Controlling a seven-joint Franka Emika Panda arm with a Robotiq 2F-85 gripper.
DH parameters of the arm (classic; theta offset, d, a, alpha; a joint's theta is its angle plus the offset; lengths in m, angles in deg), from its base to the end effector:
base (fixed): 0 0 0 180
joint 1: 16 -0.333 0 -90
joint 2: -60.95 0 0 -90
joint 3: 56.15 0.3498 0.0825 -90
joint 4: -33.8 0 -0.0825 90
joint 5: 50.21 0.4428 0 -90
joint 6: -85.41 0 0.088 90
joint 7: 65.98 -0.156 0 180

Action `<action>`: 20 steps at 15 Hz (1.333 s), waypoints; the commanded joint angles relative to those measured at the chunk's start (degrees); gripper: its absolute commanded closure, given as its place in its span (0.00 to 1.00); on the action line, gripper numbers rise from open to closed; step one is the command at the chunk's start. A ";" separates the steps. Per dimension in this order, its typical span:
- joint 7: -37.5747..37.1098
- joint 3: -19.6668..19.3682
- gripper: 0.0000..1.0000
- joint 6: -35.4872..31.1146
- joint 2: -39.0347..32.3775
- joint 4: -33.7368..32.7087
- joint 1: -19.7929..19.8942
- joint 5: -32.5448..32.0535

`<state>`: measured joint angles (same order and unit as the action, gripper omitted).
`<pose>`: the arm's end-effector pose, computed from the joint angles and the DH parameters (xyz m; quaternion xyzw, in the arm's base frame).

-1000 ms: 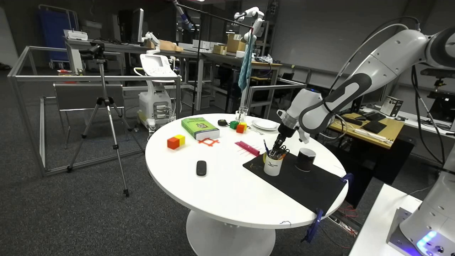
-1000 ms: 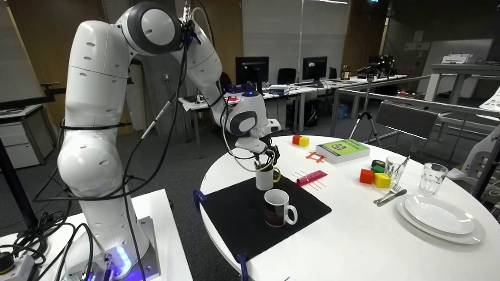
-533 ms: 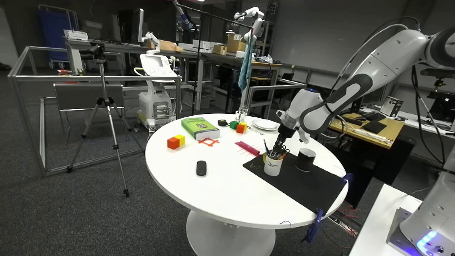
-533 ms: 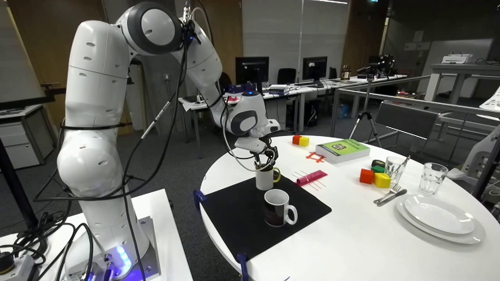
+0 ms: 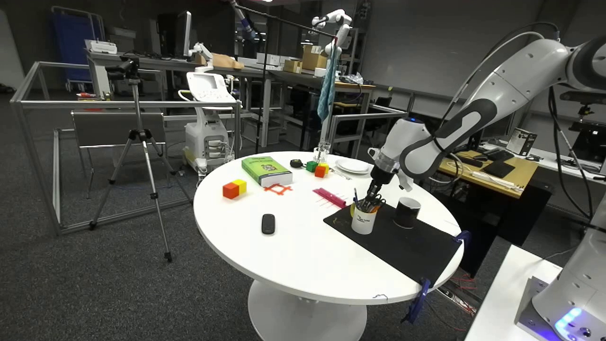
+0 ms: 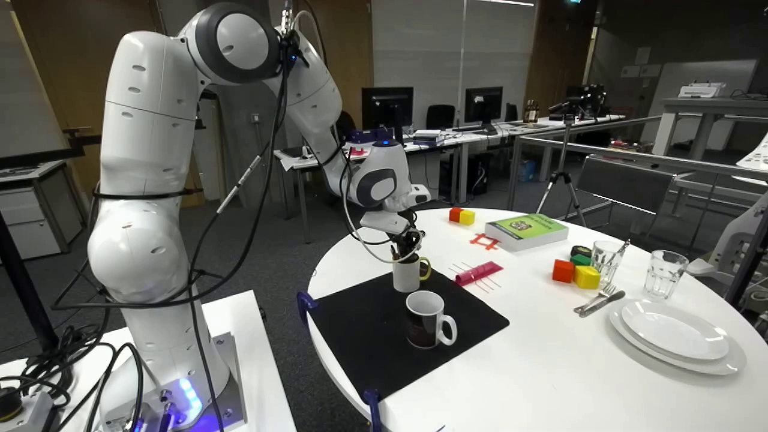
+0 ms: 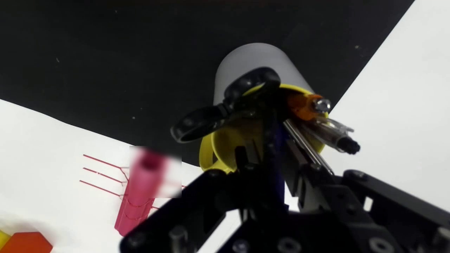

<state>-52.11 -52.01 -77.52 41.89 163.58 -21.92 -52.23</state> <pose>0.6054 0.1102 0.1711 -0.9681 -0.2181 -0.1233 0.0001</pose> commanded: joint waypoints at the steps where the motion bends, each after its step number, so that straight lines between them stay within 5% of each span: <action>1: -2.03 -0.12 1.00 2.89 0.60 -1.20 0.39 -2.13; 20: -0.47 -0.42 0.98 12.44 7.97 -3.13 1.15 -3.39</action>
<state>-52.14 -52.59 -68.48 46.42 160.89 -21.86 -54.14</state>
